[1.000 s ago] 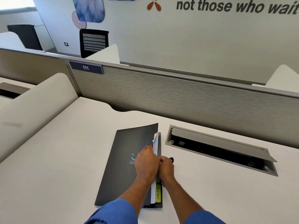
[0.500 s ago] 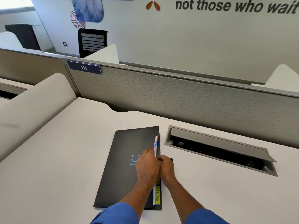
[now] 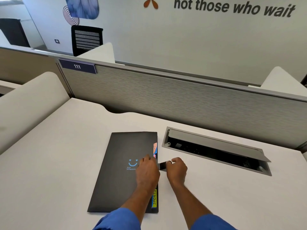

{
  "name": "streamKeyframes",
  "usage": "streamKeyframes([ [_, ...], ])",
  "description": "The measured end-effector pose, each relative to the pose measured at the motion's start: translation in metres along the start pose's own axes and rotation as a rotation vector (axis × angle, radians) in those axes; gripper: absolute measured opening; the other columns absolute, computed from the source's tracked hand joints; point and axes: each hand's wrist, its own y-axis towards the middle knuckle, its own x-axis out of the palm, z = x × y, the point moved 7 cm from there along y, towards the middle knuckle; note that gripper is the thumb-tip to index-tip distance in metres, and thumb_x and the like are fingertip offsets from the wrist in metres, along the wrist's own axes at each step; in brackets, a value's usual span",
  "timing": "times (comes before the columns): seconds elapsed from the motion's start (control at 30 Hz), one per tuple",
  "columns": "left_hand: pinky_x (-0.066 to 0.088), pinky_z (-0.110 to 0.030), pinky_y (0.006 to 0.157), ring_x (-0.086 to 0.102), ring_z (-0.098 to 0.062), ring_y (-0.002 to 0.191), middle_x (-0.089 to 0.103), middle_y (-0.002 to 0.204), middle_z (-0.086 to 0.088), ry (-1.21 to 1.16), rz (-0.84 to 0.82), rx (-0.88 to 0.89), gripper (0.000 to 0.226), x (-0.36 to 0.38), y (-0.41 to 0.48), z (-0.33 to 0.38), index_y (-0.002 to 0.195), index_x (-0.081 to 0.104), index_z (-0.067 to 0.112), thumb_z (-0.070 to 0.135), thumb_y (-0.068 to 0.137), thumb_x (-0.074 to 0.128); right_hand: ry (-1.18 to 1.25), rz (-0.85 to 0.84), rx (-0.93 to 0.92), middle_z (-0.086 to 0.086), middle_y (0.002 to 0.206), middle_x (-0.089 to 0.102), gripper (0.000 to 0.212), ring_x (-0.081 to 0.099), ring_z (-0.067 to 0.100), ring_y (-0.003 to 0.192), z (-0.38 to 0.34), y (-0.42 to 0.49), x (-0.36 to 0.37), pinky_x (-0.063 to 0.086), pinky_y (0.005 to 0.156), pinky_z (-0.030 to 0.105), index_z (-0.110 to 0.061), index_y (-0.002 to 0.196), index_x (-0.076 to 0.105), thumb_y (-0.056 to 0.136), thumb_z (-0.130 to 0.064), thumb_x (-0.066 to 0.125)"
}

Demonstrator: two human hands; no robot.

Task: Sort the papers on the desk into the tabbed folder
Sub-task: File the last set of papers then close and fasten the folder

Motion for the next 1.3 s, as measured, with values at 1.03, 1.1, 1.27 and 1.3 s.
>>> streamKeyframes([
  [1.03,0.051,-0.03,0.074,0.064,-0.023,0.083,0.068,0.094,-0.009,-0.136,-0.081,-0.095,0.016,-0.005,0.0,-0.061,0.089,0.064,0.009,0.012,0.092,0.048,-0.488,-0.222,-0.581,0.013,0.104,0.069,0.022,0.066,0.025,0.091,-0.044,-0.041,0.073,0.052,0.076,0.031,-0.009,0.096,0.063,0.098,-0.017,0.042],
  [1.1,0.051,-0.032,0.073,0.064,-0.025,0.081,0.069,0.092,-0.011,-0.162,-0.075,-0.094,0.017,-0.006,0.002,-0.064,0.085,0.064,0.008,0.012,0.091,0.048,-0.51,-0.226,-0.598,0.012,0.104,0.069,0.02,0.067,0.025,0.091,-0.041,-0.042,0.079,0.053,0.079,0.031,-0.01,0.097,0.064,0.098,-0.016,0.045],
  [1.27,0.047,-0.03,0.074,0.063,-0.025,0.084,0.068,0.093,-0.012,-0.208,-0.036,-0.085,0.021,-0.008,0.005,-0.073,0.088,0.065,0.005,0.013,0.093,0.046,-0.577,-0.216,-0.654,0.016,0.108,0.069,0.019,0.068,0.027,0.095,-0.039,-0.045,0.088,0.057,0.085,0.034,-0.006,0.105,0.067,0.099,-0.017,0.052],
  [1.3,0.047,-0.03,0.075,0.063,-0.025,0.084,0.068,0.094,-0.012,-0.216,-0.02,-0.079,0.021,-0.009,0.006,-0.075,0.088,0.065,0.005,0.014,0.094,0.046,-0.595,-0.204,-0.669,0.017,0.106,0.069,0.018,0.069,0.029,0.094,-0.04,-0.046,0.088,0.058,0.084,0.036,-0.005,0.103,0.068,0.098,-0.015,0.054],
])
